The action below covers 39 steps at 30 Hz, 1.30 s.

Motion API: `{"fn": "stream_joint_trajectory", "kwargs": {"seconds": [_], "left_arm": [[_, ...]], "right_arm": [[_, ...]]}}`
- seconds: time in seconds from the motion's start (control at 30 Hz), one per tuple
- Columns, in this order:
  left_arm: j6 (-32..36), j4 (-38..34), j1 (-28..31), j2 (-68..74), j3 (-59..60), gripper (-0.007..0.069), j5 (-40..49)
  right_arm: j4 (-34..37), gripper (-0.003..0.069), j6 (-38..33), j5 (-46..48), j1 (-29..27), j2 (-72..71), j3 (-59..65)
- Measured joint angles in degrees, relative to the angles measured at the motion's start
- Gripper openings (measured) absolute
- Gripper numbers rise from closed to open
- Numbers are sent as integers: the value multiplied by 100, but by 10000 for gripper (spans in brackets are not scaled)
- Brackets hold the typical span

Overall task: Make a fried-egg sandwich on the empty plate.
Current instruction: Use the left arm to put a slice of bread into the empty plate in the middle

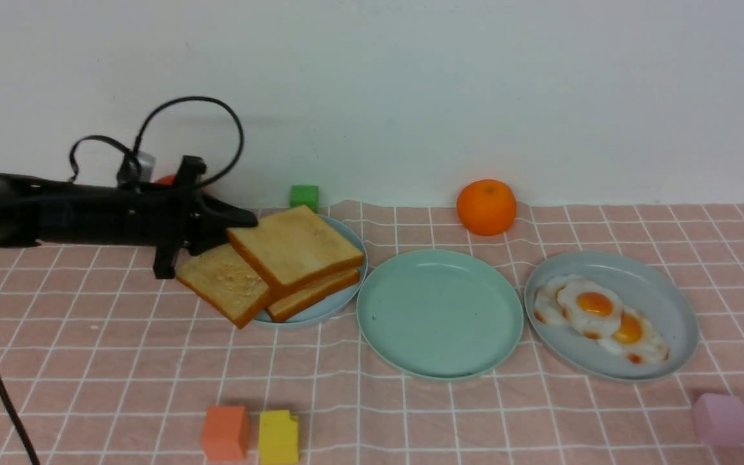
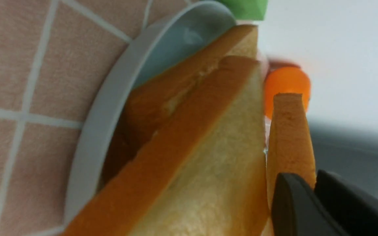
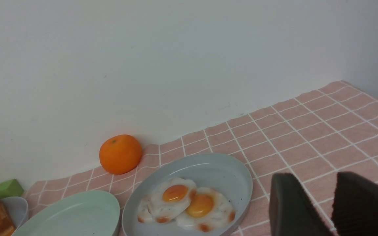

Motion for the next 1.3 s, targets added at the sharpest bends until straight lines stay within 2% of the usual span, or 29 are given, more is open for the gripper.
{"fn": "stream_joint_trajectory", "kwargs": {"seconds": [0.3,0.43,0.5,0.53,0.73,0.87,1.03,1.3], "left_arm": [[490,-149,-69,-369,-40,100,629],[504,-51,-508,-662,-40,100,829],[444,-38,-999,-754,-48,99,756],[443,-30,-1068,-754,-54,99,727],[299,395,-1959,-673,-55,96,-249],[256,633,-2439,-545,-55,96,-1165],[250,636,-2673,-517,-50,96,-2008],[250,607,-2661,-517,-50,96,-2570]], "right_arm": [[0,239,0,0,0,0,0],[0,239,0,0,0,0,0],[0,239,0,0,0,0,0],[0,239,0,0,0,0,0],[-54,239,0,0,0,0,0],[-489,239,0,0,0,0,0],[-1131,239,0,0,0,0,0],[-1829,239,0,-13,0,0,0]]}}
